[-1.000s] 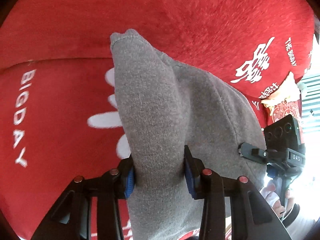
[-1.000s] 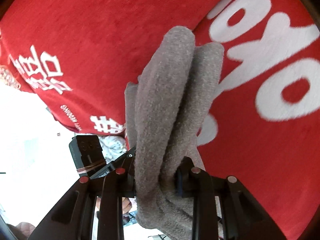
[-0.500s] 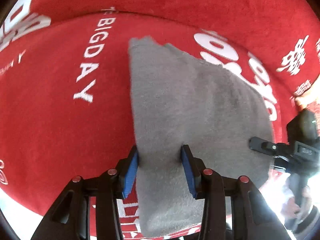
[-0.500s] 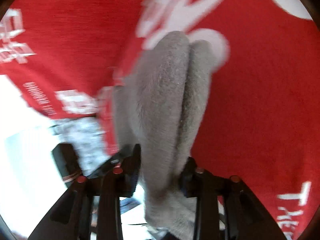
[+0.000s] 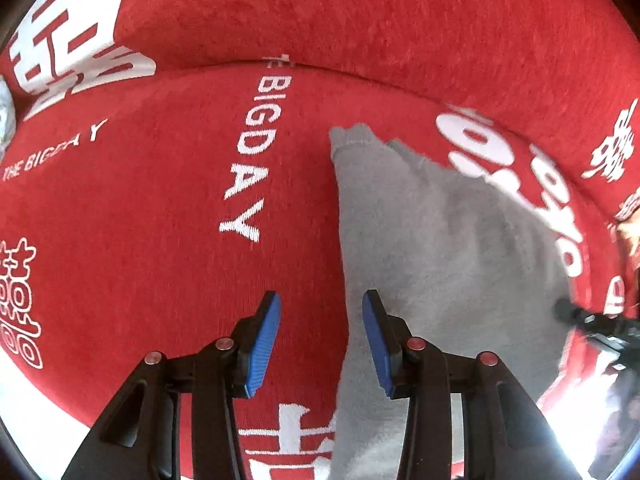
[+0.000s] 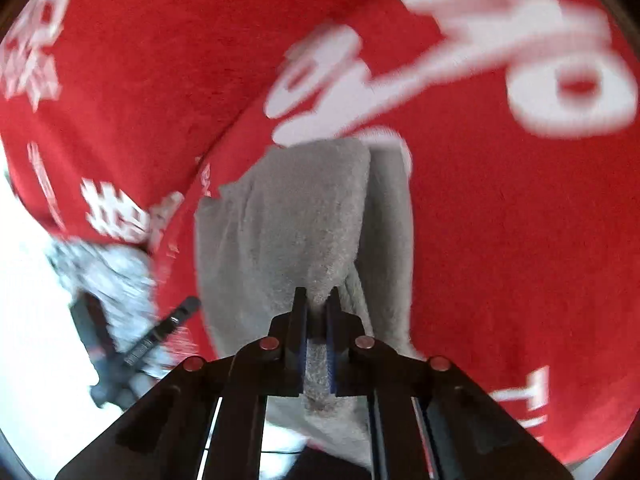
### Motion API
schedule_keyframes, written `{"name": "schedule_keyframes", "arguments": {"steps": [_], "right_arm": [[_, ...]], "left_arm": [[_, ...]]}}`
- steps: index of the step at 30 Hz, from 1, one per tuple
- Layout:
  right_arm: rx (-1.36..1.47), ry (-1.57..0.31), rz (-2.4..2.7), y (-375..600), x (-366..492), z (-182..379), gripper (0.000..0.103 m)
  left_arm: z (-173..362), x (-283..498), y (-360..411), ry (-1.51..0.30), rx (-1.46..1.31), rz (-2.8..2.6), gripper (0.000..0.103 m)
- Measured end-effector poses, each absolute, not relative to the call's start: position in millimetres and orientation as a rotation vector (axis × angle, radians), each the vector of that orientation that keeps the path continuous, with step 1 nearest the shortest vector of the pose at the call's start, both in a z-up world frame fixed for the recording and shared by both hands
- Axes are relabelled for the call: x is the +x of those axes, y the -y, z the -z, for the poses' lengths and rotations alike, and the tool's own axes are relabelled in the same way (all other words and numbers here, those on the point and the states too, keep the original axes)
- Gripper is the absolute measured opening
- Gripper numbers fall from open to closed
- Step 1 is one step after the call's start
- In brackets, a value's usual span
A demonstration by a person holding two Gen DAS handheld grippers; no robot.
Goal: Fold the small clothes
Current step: 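Lay the sweater bundle back down flat and open both tools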
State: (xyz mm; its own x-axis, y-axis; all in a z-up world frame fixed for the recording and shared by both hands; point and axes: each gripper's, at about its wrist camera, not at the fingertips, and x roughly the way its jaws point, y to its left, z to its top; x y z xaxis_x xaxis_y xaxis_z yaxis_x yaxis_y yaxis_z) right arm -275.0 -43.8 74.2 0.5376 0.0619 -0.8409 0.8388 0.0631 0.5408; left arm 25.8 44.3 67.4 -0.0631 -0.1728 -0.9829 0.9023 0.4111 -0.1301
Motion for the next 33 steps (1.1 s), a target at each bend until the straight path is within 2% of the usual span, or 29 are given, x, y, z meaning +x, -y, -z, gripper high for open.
{"name": "schedule_keyframes", "arguments": {"steps": [2, 5, 7, 13, 18, 22, 25, 26, 27, 28, 33], "right_arm": [[1.331, -0.959, 0.749, 42.4, -275.2, -59.9, 0.008], [1.375, -0.975, 0.763, 42.1, -282.1, -36.7, 0.008], [1.391, -0.959, 0.782, 41.4, -287.5, -40.1, 0.009], [1.344, -1.018, 0.863, 26.9, -302.0, -67.8, 0.009], [1.334, -0.955, 0.848, 5.8, -300.8, -95.4, 0.009], [1.259, -0.951, 0.792, -7.4, -277.6, -110.8, 0.009], [1.203, -1.029, 0.788, -12.4, -260.6, -98.6, 0.009], [1.183, -1.068, 0.801, -10.9, -255.6, -89.5, 0.008], [1.148, -1.126, 0.825, -11.4, -253.3, -74.4, 0.002], [1.143, -1.132, 0.828, -11.4, -253.5, -67.4, 0.002], [1.155, -1.101, 0.837, -5.0, -256.9, -64.9, 0.002]], "left_arm": [[-54.7, 16.1, -41.3, -1.31, 0.779, 1.002, 0.044], [-31.8, 12.8, -43.7, -1.299, 0.91, 0.914, 0.044], [-27.4, 20.3, -51.1, -1.336, 0.91, 0.882, 0.044], [-66.0, 37.2, -76.9, -1.328, 0.795, 0.932, 0.044], [-88.8, 10.7, -79.9, -1.3, 0.803, 1.074, 0.044], [-77.4, -14.4, -78.7, -1.305, 0.852, 1.111, 0.044], [-62.5, -22.0, -79.2, -1.298, 0.855, 1.095, 0.044], [-60.5, -22.4, -79.3, -1.293, 0.852, 1.095, 0.045], [-60.6, -23.4, -79.0, -1.288, 0.854, 1.086, 0.053], [-60.9, -23.0, -79.3, -1.278, 0.858, 1.072, 0.056], [-62.3, -21.6, -80.0, -1.281, 0.861, 1.078, 0.057]]}}
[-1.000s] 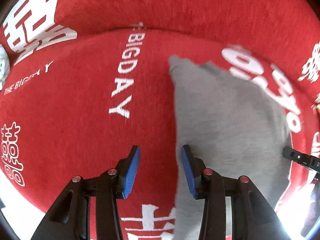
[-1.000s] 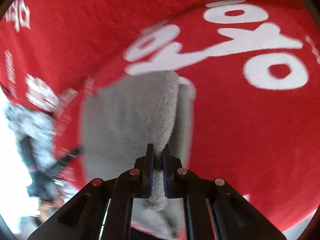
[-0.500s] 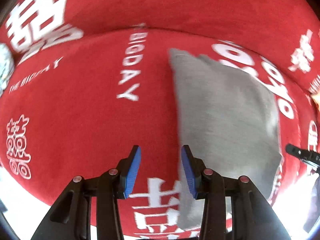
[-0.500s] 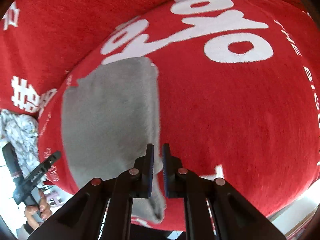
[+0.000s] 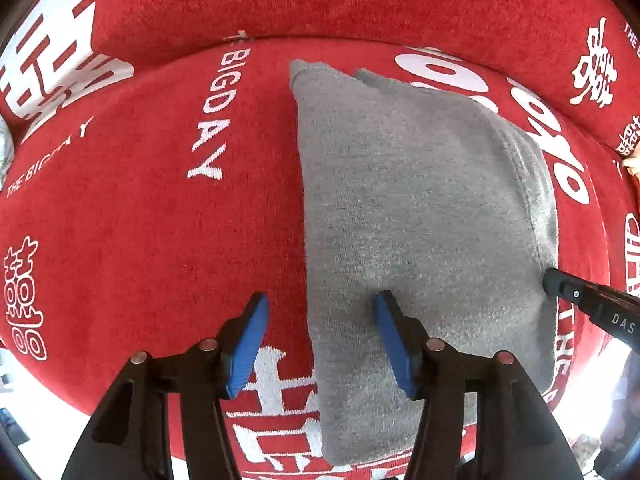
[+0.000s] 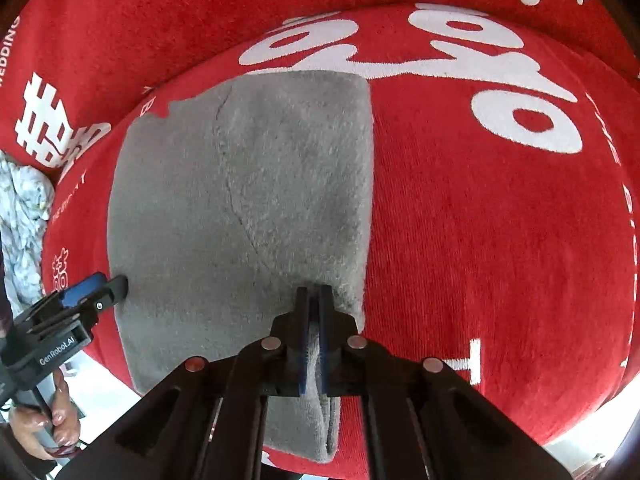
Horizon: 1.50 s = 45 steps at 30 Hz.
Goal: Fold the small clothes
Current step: 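Lay the sweater bundle back down flat and open both tools, then pull both tools back from the folded sweater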
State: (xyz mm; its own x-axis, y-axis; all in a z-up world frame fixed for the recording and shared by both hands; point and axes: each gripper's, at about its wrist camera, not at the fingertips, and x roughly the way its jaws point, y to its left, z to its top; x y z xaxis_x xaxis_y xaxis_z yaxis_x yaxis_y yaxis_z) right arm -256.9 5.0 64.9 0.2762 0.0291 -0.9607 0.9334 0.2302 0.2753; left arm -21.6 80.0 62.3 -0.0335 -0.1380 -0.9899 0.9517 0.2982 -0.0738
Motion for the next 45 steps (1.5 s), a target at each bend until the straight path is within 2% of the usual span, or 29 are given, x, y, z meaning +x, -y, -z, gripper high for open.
{"name": "schedule_keyframes", "arguments": {"steps": [5, 8, 9, 17, 23, 25, 26, 29, 31, 33, 34, 38, 40, 42, 45], "right_arm": [[1.182, -1.097, 0.841, -3.6, -258.1, -64.6, 0.002], [1.175, -1.11, 0.848, -5.5, -255.8, -64.7, 0.002], [1.176, -1.112, 0.849, -5.8, -255.8, -65.6, 0.002], [1.191, -1.11, 0.852, -4.1, -256.5, -61.2, 0.002], [1.232, -1.085, 0.844, -4.0, -259.6, -66.1, 0.007], [1.249, -1.079, 0.837, -5.3, -260.2, -71.8, 0.007], [1.253, -1.076, 0.836, -6.3, -260.7, -74.5, 0.007], [1.272, -1.073, 0.828, -10.7, -263.2, -84.4, 0.009], [1.282, -1.078, 0.835, -14.1, -266.0, -90.6, 0.017], [1.283, -1.08, 0.844, -16.6, -268.4, -96.5, 0.042], [1.277, -1.08, 0.854, -18.5, -269.7, -100.9, 0.047], [1.271, -1.098, 0.871, -23.4, -271.6, -114.6, 0.051], [1.27, -1.111, 0.876, -25.4, -271.4, -122.7, 0.057], [1.251, -1.128, 0.884, -27.8, -269.9, -132.4, 0.07], [1.214, -1.141, 0.896, -31.4, -266.7, -148.2, 0.082]], "left_arm": [[-63.1, -25.3, -80.1, -1.264, 0.87, 1.058, 0.058], [-62.4, -24.4, -79.9, -1.24, 0.887, 1.02, 0.074], [-62.1, -23.2, -80.3, -1.249, 0.881, 1.016, 0.075], [-61.2, -20.1, -79.2, -1.276, 0.875, 1.004, 0.075], [-65.2, -14.8, -81.2, -1.324, 0.825, 0.988, 0.075], [-68.5, -14.1, -83.1, -1.335, 0.817, 0.991, 0.099], [-72.5, -14.5, -84.8, -1.329, 0.814, 0.987, 0.103], [-80.4, -16.7, -86.7, -1.326, 0.841, 0.976, 0.103], [-85.4, -17.3, -88.0, -1.323, 0.858, 0.967, 0.103], [-92.2, -19.1, -89.6, -1.314, 0.884, 0.959, 0.103], [-96.1, -20.0, -90.7, -1.309, 0.894, 0.957, 0.103], [-111.8, -21.9, -97.0, -1.313, 0.899, 0.961, 0.103], [-118.4, -23.4, -99.6, -1.315, 0.91, 0.96, 0.103], [-125.3, -25.0, -102.8, -1.318, 0.927, 0.966, 0.103], [-138.4, -29.4, -106.4, -1.291, 0.954, 0.972, 0.103]]}}
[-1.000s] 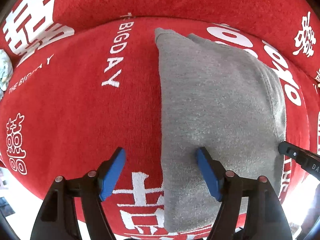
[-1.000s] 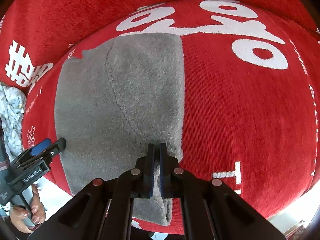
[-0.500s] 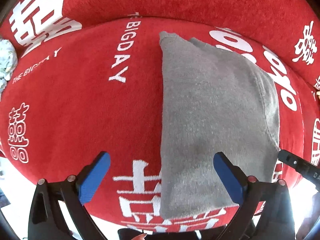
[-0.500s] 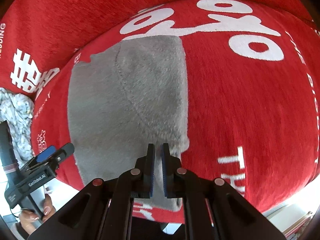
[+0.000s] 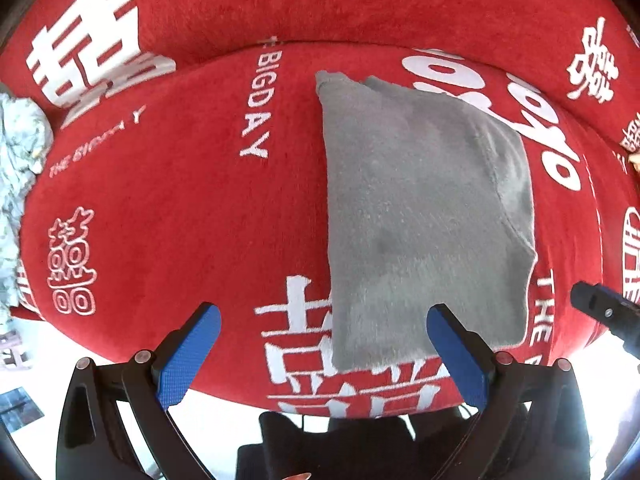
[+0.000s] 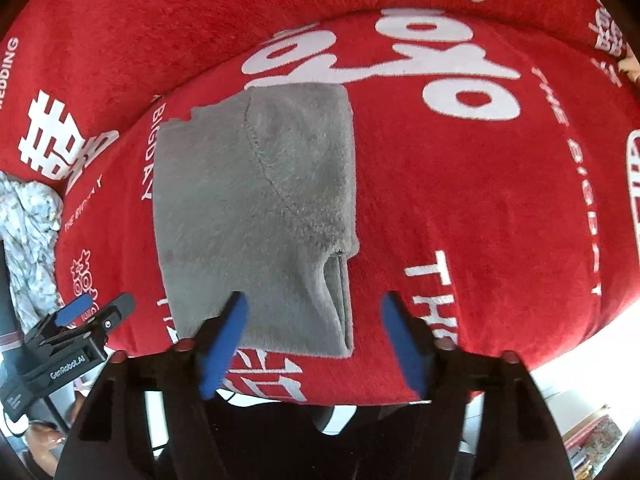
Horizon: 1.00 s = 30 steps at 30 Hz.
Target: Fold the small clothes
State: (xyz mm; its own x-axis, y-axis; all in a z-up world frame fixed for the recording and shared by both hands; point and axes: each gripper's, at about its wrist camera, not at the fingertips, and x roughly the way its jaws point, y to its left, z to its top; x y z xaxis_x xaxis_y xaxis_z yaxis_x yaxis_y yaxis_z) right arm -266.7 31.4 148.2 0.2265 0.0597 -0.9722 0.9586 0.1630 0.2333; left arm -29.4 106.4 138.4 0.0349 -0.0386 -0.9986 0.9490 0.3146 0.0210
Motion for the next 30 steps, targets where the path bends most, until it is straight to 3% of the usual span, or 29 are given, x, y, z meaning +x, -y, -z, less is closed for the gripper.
{"name": "schedule_keyframes", "arguments": {"steps": [2, 5, 30], "right_arm": [[1.202, -1.141, 0.898, -33.1, -264.8, -157.0, 0.084], [1.163, -1.145, 0.922, -36.8, -261.4, -173.6, 0.102], [1.048, -1.22, 0.984, -40.8, -240.4, -226.5, 0.103]], "left_arm": [[-149.3, -30.5, -109.2, -1.269, 0.974, 0.969, 0.103], [-162.4, -29.9, -112.0, -1.261, 0.971, 0.97, 0.103], [-216.7, -38.0, -114.6, -1.229, 0.981, 0.939, 0.103]]}}
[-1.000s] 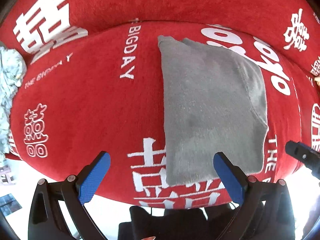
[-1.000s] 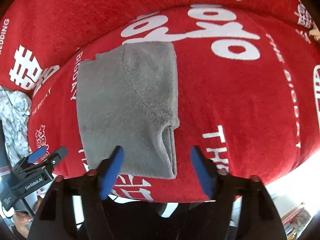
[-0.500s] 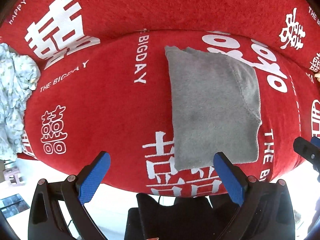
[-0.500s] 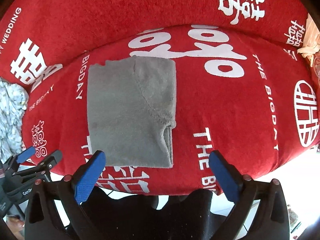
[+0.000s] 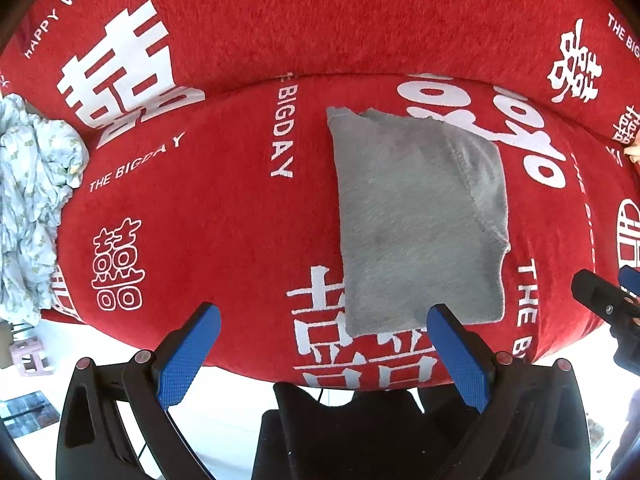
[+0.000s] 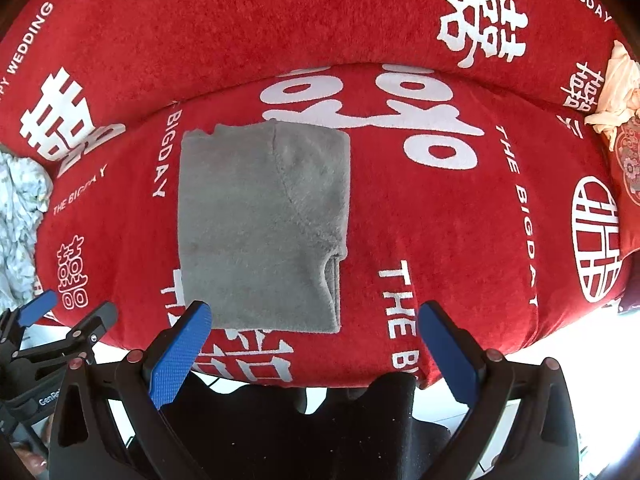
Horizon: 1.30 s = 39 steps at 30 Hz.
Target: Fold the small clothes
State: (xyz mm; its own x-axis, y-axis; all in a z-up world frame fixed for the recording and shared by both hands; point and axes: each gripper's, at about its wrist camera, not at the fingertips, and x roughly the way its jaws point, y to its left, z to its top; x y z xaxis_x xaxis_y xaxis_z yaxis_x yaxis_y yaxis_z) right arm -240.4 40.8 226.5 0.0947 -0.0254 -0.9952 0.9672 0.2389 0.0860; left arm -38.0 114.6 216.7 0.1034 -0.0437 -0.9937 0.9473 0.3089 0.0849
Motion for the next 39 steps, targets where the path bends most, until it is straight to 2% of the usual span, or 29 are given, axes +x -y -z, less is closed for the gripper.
{"name": "schedule_keyframes", "arguments": {"steps": [39], "right_arm": [[1.001, -1.22, 0.998, -35.3, -234.8, -237.2, 0.103]], "left_arm": [[-222.5, -39.1, -110.0, -1.221, 0.981, 0.94, 0.103]]}}
